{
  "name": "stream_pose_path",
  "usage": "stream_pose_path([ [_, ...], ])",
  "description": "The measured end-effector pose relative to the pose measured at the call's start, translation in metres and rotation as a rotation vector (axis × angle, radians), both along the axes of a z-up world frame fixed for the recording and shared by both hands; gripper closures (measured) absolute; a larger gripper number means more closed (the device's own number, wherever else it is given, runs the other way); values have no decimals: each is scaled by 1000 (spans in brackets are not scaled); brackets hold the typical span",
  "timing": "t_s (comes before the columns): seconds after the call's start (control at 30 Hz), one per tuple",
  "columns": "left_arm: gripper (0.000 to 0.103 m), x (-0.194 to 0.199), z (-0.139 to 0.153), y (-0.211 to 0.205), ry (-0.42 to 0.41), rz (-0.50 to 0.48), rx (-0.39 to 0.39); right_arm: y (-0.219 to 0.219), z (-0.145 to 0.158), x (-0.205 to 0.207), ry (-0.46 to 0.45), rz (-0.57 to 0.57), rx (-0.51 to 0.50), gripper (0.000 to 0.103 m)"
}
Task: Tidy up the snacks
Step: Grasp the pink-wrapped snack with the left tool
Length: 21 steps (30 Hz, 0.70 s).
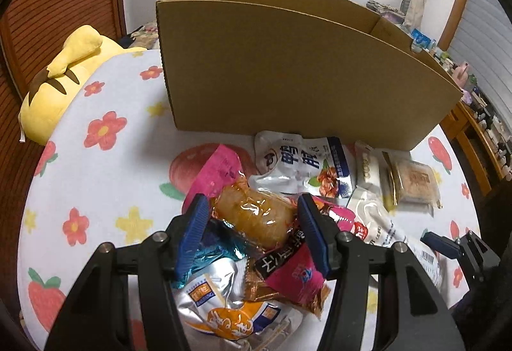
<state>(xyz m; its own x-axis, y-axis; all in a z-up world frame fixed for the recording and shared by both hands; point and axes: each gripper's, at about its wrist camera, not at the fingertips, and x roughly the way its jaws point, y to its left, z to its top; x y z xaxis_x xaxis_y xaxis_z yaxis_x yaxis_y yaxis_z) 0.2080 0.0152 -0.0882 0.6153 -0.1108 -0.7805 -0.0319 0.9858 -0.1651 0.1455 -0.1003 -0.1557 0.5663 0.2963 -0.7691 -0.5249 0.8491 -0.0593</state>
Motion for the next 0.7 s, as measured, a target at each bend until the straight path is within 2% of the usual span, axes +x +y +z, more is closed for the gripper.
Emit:
stream_pose_path([
  [0.37,44,9,0,12,48,15,-68,0,0,0,0,0,0,21],
  [0.53,42,20,-2,11,66,25,-63,0,0,0,0,0,0,20],
  [0.7,42,21,-6,6,67,9,-20,0,0,0,0,0,-1,20],
])
